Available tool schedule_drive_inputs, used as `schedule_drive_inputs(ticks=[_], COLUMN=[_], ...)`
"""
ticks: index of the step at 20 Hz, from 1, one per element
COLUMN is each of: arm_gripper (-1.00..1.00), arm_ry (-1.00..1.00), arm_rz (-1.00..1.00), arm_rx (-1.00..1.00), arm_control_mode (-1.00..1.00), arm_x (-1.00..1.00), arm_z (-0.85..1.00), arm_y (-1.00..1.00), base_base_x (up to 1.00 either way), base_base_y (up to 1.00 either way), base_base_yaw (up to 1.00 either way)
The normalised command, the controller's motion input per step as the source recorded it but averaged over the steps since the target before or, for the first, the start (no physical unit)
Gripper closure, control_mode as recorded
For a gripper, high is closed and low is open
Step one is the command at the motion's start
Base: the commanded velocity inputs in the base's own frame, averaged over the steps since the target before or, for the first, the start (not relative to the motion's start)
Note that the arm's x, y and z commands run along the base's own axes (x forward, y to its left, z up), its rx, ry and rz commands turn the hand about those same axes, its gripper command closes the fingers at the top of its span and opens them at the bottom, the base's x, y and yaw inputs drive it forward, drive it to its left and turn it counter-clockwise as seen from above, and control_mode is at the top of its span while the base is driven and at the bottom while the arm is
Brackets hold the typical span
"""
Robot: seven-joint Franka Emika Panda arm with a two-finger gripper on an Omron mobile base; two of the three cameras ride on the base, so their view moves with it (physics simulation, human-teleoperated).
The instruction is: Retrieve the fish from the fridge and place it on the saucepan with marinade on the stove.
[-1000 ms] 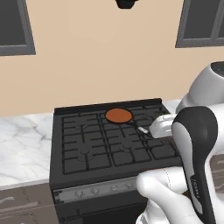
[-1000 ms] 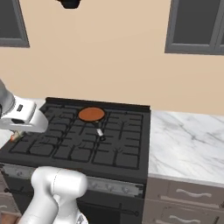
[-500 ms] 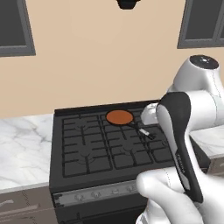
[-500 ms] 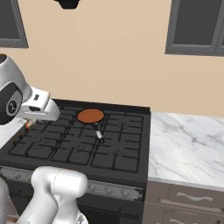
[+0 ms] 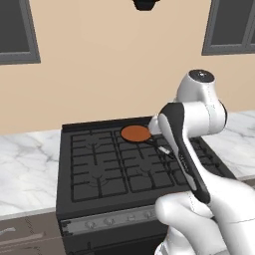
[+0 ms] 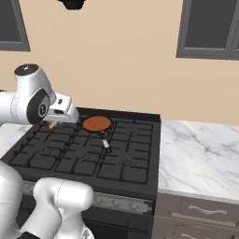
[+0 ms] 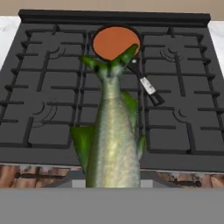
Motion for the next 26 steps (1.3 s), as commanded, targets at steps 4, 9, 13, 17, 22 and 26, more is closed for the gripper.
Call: schedule_drive_inputs(ticks=[4, 9, 13, 17, 22, 26], arm_gripper=[1.0, 1.0, 1.0, 1.0, 1.0, 1.0], arm_ry=[-0.04, 0.0, 0.0, 0.05, 0.04, 0.03], arm_rz=[0.0, 0.0, 0.0, -0.04, 0.0, 0.0], arm_rx=[0.0, 0.0, 0.0, 0.0, 0.0, 0.0], arm_control_mode=[-1.0, -1.0, -1.0, -1.0, -1.0, -1.0], arm_x=[0.7, 0.92, 0.74, 0.6, 0.62, 0.56], arm_z=[-0.48, -0.38, -0.25, -0.01, -0.2, -0.34], arm_y=[0.0, 0.02, 0.0, 0.12, 0.0, 0.0], base_base_x=[0.0, 0.0, 0.0, 0.0, 0.0, 0.0], base_base_y=[0.0, 0.0, 0.0, 0.0, 0.0, 0.0], base_base_yaw=[0.0, 0.0, 0.0, 0.0, 0.0, 0.0])
